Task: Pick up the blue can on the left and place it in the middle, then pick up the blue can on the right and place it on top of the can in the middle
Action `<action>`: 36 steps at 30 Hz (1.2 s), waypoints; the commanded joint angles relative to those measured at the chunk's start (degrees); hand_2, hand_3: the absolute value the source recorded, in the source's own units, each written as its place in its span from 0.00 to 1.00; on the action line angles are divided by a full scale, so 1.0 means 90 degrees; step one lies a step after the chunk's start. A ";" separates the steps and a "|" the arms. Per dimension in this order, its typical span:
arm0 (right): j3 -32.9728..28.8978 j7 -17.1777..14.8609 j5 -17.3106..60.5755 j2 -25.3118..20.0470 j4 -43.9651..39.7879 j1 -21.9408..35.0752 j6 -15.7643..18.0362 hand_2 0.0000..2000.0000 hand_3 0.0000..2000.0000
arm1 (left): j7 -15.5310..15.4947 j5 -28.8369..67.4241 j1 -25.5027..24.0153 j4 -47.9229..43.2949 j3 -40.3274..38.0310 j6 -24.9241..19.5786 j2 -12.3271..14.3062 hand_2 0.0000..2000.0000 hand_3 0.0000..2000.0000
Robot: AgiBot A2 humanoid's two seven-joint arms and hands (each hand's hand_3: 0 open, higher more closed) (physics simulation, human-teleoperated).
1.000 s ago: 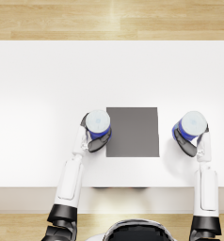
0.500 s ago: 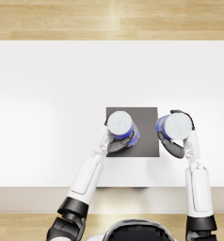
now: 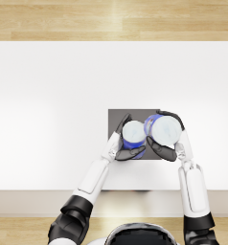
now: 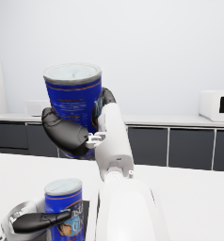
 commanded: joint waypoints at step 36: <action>0.1038 -0.2048 -0.0003 -0.0520 -0.1144 0.0170 -0.1172 1.00 0.76 | 0.2153 -0.0005 -0.2475 -0.6415 -0.3590 0.0929 -0.0982 0.00 0.00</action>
